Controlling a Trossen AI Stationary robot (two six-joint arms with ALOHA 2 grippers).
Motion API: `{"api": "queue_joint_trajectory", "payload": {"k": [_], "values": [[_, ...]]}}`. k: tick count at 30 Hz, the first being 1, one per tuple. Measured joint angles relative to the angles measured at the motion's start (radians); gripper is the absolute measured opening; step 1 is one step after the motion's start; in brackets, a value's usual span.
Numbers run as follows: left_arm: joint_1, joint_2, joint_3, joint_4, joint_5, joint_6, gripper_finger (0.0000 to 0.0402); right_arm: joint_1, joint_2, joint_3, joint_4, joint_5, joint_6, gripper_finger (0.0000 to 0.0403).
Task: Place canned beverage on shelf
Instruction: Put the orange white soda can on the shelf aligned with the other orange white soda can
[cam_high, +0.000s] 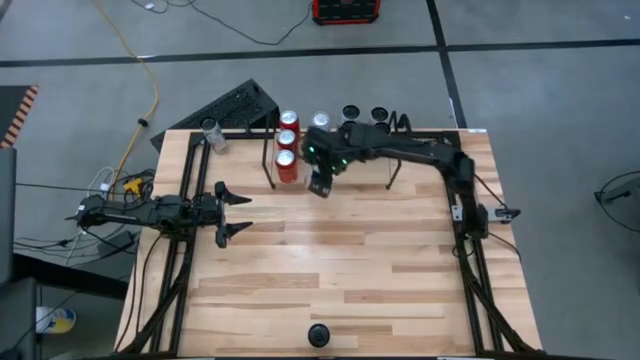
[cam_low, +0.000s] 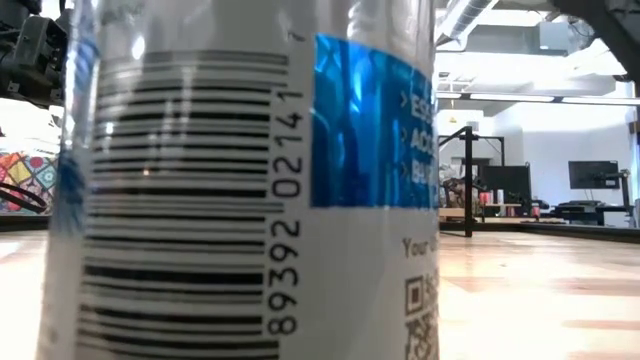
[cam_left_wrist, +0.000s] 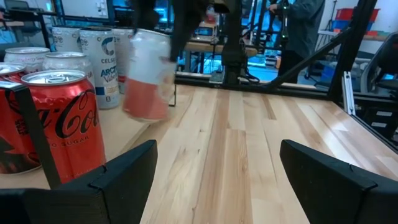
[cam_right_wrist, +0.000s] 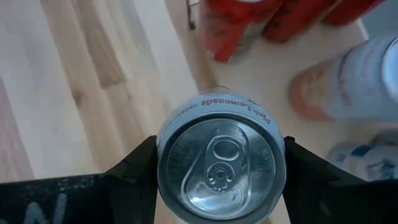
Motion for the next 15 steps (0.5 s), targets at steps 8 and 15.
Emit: {"api": "queue_joint_trajectory", "payload": {"k": [8, 15], "values": [[0.000, 0.000, 0.000, 0.000, 0.000, 0.000, 0.0327, -0.075, 0.153, 0.184, -0.089, -0.023, -0.065, 0.0236], [0.000, 0.000, 0.000, 0.000, 0.000, 0.000, 0.0327, -0.095, 0.211, 0.229, -0.112, -0.044, -0.091, 0.0239]]}}
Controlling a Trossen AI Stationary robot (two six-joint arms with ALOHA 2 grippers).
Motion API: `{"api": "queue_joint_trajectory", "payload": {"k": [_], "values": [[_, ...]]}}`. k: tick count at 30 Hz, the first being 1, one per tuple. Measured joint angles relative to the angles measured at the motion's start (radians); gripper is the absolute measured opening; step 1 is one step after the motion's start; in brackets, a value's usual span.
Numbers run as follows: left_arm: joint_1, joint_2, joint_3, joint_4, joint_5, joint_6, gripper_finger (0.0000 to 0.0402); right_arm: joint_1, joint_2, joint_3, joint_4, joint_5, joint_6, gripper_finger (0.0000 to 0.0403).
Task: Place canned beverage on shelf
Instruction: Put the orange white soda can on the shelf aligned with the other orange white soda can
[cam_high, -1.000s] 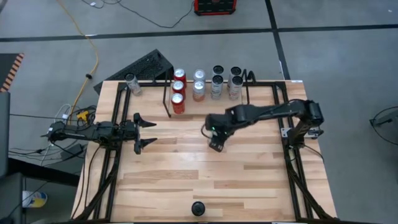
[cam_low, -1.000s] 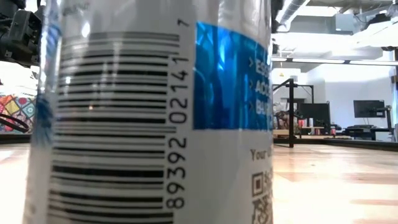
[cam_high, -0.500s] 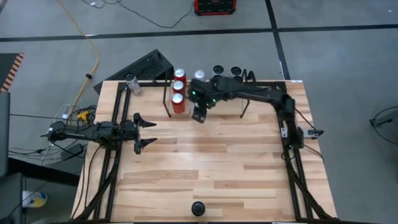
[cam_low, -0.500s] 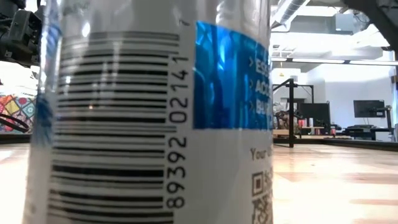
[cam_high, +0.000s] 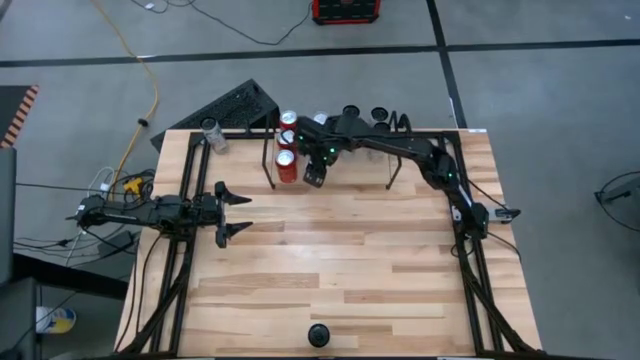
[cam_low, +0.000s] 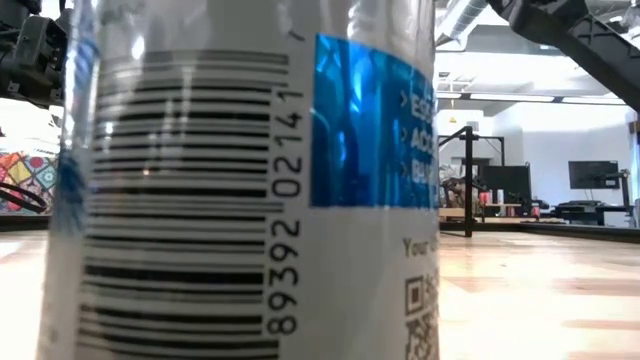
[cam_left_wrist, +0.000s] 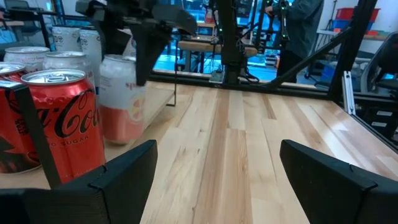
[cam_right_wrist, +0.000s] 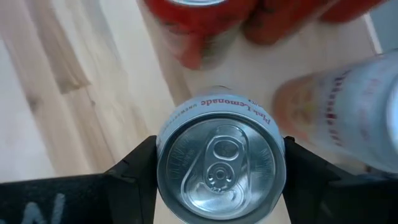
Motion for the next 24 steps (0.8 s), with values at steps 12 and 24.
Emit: {"api": "queue_joint_trajectory", "payload": {"k": [12, 24], "values": [[0.000, 0.000, 0.000, 0.000, 0.000, 0.000, 0.0327, -0.035, 0.002, 0.001, -0.012, -0.009, -0.023, 0.0241], [0.000, 0.000, 0.000, 0.000, 0.000, 0.000, 0.0327, -0.038, 0.002, 0.000, -0.009, -0.009, -0.034, 0.0328]]}}
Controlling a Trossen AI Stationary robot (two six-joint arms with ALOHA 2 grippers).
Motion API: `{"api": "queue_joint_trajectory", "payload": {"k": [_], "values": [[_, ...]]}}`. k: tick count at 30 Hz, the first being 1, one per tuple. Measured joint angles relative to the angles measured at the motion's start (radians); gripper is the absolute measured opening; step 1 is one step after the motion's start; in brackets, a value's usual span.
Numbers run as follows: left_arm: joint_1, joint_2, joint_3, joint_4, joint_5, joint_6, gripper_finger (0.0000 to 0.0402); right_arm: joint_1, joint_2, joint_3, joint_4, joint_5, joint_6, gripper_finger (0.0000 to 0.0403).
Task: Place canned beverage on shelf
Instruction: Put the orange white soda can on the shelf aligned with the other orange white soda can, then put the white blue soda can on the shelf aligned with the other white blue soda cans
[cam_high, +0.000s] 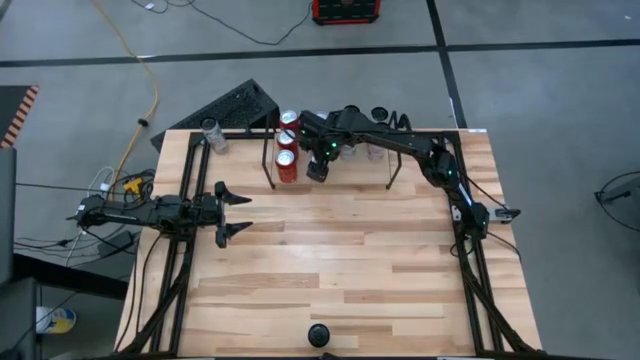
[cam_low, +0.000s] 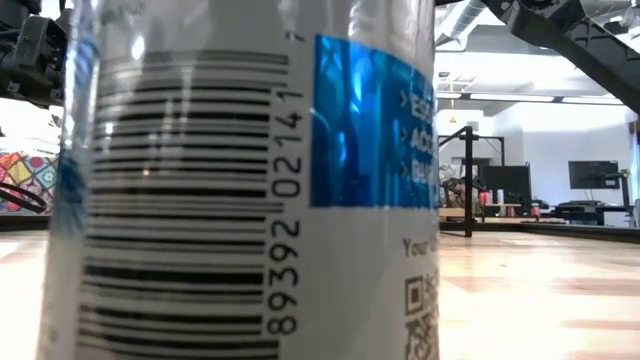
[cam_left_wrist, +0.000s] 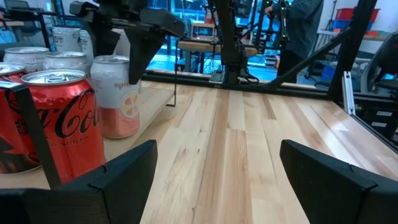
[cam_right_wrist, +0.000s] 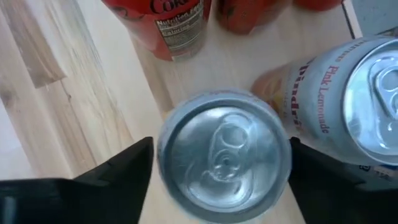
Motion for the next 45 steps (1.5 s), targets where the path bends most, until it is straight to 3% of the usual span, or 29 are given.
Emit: {"api": "queue_joint_trajectory", "payload": {"k": [5, 10, 16, 22, 30, 34, 39, 42, 45], "values": [[0.000, 0.000, 0.000, 0.000, 0.000, 0.000, 0.0327, 0.000, 0.000, 0.000, 0.008, 0.002, -0.023, 0.0378], [0.000, 0.000, 0.000, 0.000, 0.000, 0.000, 0.0327, 0.001, -0.012, 0.002, 0.013, 0.030, -0.025, 0.0392], [0.000, 0.000, 0.000, 0.000, 0.000, 0.000, 0.0327, 0.006, -0.031, 0.083, -0.060, 0.054, -0.019, 0.0386], [0.000, 0.000, 0.000, 0.000, 0.000, 0.000, 0.0327, 0.051, -0.113, 0.066, -0.221, 0.053, 0.008, 0.0378], [0.000, 0.000, 0.000, 0.000, 0.000, 0.000, 0.0327, 0.204, -0.235, 0.059, -0.346, 0.056, 0.076, 0.0325], [0.000, 0.000, 0.000, 0.000, 0.000, 0.000, 0.0327, 0.310, -0.346, -0.081, -0.343, 0.072, 0.127, 0.0301], [0.000, 0.000, 0.000, 0.000, 0.000, 0.000, 0.0327, 0.481, -0.551, -0.430, -0.279, 0.208, 0.347, 0.0283], [0.000, 0.000, 0.000, 0.000, 0.000, 0.000, 0.0327, 0.608, -0.692, -0.684, -0.112, 0.259, 0.551, 0.0281], [0.000, 0.000, 0.000, 0.000, 0.000, 0.000, 0.0327, 0.749, -0.805, -0.922, 0.178, 0.268, 0.766, 0.0281]]}}
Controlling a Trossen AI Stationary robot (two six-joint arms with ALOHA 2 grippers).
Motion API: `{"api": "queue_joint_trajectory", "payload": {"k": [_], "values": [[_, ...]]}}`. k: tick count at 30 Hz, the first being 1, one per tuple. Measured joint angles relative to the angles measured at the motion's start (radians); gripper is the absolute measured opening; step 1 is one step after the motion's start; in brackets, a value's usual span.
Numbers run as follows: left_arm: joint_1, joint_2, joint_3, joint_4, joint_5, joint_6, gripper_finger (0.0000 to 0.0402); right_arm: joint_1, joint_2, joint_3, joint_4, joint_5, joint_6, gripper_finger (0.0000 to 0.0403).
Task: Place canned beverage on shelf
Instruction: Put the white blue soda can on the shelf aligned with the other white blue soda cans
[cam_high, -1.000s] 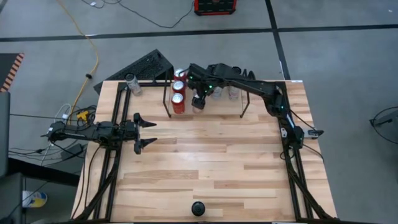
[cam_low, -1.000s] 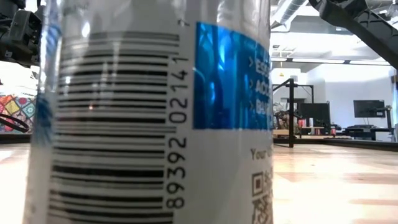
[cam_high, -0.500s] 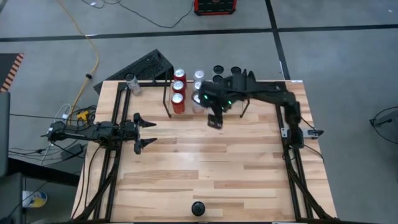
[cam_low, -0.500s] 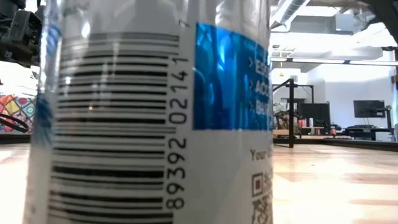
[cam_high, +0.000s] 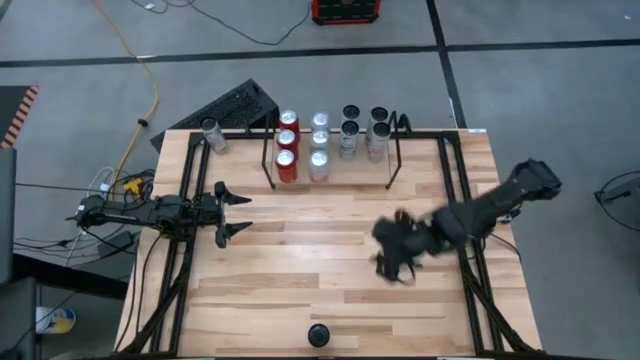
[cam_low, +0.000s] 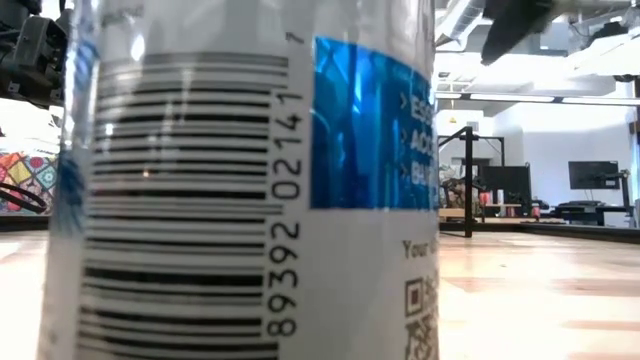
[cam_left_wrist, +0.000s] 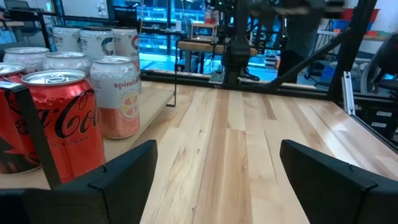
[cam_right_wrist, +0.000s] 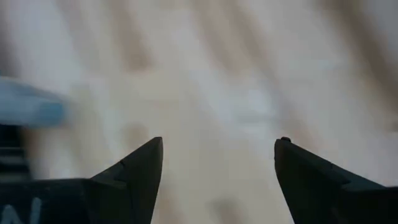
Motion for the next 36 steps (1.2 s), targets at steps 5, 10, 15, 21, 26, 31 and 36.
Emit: {"api": "queue_joint_trajectory", "payload": {"k": [5, 10, 15, 21, 26, 31, 36], "values": [[0.000, 0.000, 0.000, 0.000, 0.000, 0.000, 0.0327, 0.205, -0.047, -0.274, 0.574, 0.111, 0.083, 0.0281], [0.000, 0.000, 0.000, 0.000, 0.000, 0.000, 0.0327, 0.322, 0.028, -0.346, 0.896, 0.209, 0.007, 0.0281], [0.000, 0.000, 0.000, 0.000, 0.000, 0.000, 0.0327, 0.370, 0.129, -0.344, 1.078, 0.315, -0.077, 0.0281], [0.000, 0.000, 0.000, 0.000, 0.000, 0.000, 0.0327, 0.352, 0.238, -0.345, 1.285, 0.360, -0.220, 0.0281], [0.000, 0.000, 0.000, 0.000, 0.000, 0.000, 0.0327, 0.307, 0.284, -0.294, 1.329, 0.307, -0.259, 0.0281], [0.000, 0.000, 0.000, 0.000, 0.000, 0.000, 0.0327, 0.291, 0.279, -0.211, 1.318, 0.207, -0.321, 0.0282], [0.000, 0.000, 0.000, 0.000, 0.000, 0.000, 0.0327, 0.278, 0.279, -0.140, 1.317, 0.125, -0.369, 0.0282]]}}
